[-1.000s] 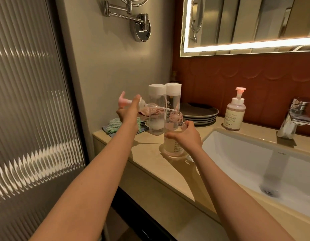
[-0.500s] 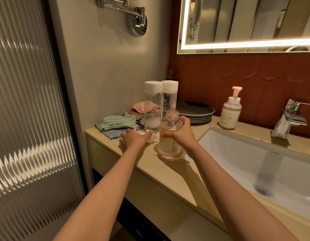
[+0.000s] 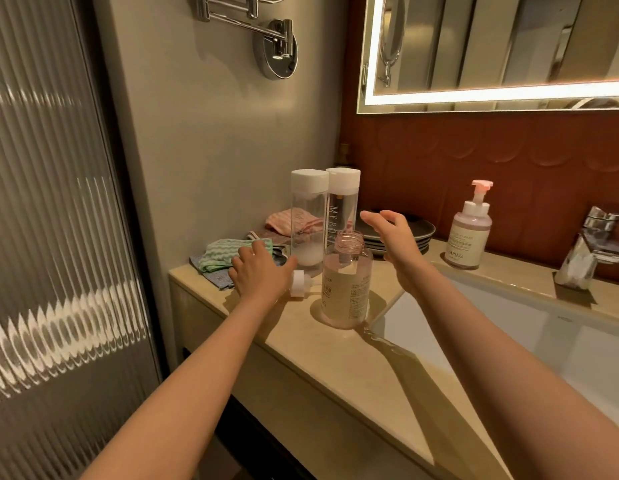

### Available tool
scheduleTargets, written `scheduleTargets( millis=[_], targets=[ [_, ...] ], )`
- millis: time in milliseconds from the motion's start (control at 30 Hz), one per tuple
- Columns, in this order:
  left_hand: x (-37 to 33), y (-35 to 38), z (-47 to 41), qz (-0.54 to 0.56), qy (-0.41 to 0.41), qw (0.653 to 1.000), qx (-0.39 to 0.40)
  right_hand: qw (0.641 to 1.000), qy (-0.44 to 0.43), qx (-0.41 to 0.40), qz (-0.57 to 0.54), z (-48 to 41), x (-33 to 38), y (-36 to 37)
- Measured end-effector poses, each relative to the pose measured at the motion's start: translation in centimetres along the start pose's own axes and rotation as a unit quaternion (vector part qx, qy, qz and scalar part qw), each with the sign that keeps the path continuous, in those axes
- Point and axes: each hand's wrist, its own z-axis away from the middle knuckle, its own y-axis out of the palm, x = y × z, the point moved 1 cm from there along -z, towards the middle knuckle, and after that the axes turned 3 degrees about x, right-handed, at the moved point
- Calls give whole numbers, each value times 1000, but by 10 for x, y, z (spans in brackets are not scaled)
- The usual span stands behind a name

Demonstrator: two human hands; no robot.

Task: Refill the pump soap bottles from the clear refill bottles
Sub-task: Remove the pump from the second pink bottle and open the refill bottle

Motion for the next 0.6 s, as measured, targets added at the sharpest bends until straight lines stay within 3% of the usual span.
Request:
scheduleTargets(
  millis=[167,400,600],
  targets=[
    [-15,-15,-15,-30,135,986,-94,997,-1,-27,71,-35,0,-4],
    [-92,-42,-65,-53,295,946,-122,983,-27,-13,182,-88,0,9],
    [-139,-40,-103,-253,367,892,-69,981,-37,-7,190,-129,-15,24]
  ],
)
